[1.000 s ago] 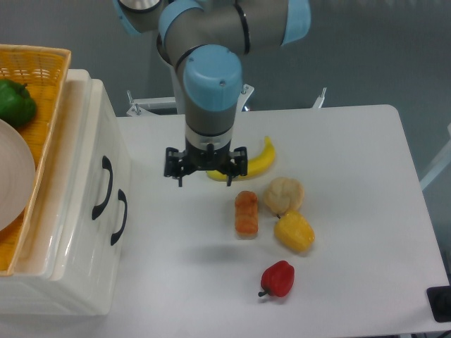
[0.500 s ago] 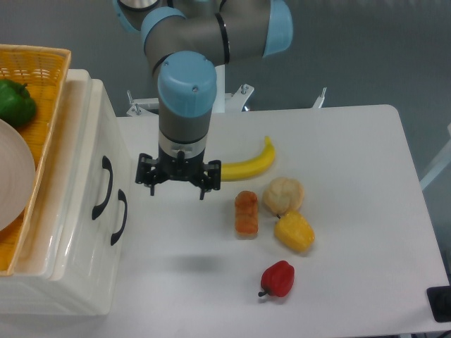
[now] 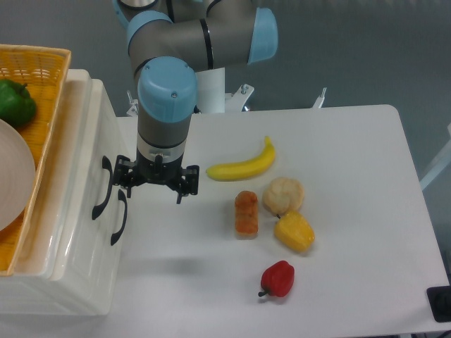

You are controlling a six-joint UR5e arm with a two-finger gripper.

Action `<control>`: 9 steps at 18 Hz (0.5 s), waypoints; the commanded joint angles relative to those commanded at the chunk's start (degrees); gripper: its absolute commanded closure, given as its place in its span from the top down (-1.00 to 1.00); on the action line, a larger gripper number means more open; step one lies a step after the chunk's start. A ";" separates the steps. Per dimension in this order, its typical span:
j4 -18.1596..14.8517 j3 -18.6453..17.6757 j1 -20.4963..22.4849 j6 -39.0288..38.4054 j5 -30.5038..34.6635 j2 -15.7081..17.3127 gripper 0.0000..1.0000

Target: Slide open the top white drawer

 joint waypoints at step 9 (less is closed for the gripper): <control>-2.19 -0.44 0.35 -0.97 -2.38 0.00 1.00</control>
